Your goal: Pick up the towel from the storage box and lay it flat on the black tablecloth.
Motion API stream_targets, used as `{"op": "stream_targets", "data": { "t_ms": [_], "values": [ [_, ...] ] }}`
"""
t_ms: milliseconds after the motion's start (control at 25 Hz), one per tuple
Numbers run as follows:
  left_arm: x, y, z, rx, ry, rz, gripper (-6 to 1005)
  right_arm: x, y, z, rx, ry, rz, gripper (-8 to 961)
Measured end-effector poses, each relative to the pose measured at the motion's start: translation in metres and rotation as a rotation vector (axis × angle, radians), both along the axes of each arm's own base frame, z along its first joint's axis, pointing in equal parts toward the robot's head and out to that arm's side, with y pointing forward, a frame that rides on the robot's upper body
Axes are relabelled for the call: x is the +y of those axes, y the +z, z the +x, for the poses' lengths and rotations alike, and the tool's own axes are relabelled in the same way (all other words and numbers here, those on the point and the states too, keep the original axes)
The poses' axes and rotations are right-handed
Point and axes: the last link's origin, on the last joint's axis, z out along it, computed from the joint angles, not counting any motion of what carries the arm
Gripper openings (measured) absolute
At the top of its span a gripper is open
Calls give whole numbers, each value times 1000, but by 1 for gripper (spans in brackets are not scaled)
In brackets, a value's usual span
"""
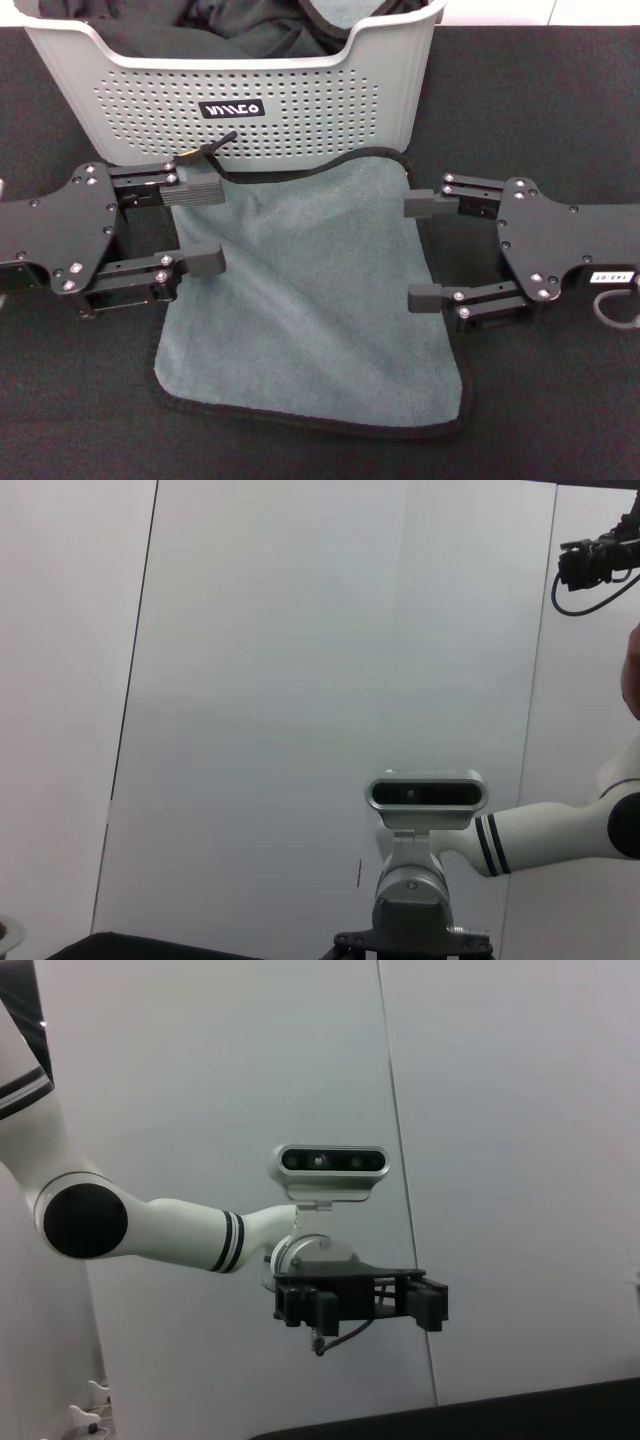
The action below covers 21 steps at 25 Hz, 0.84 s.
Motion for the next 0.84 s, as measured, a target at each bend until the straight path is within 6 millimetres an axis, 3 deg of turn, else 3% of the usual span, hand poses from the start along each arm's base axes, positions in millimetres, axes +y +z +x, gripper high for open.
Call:
{"op": "stream_targets", "data": {
  "t_ms": [840],
  "values": [
    [0, -2, -3, -13, 6, 12, 601, 2, -3, 1, 22, -12, 9, 886]
  ]
}}
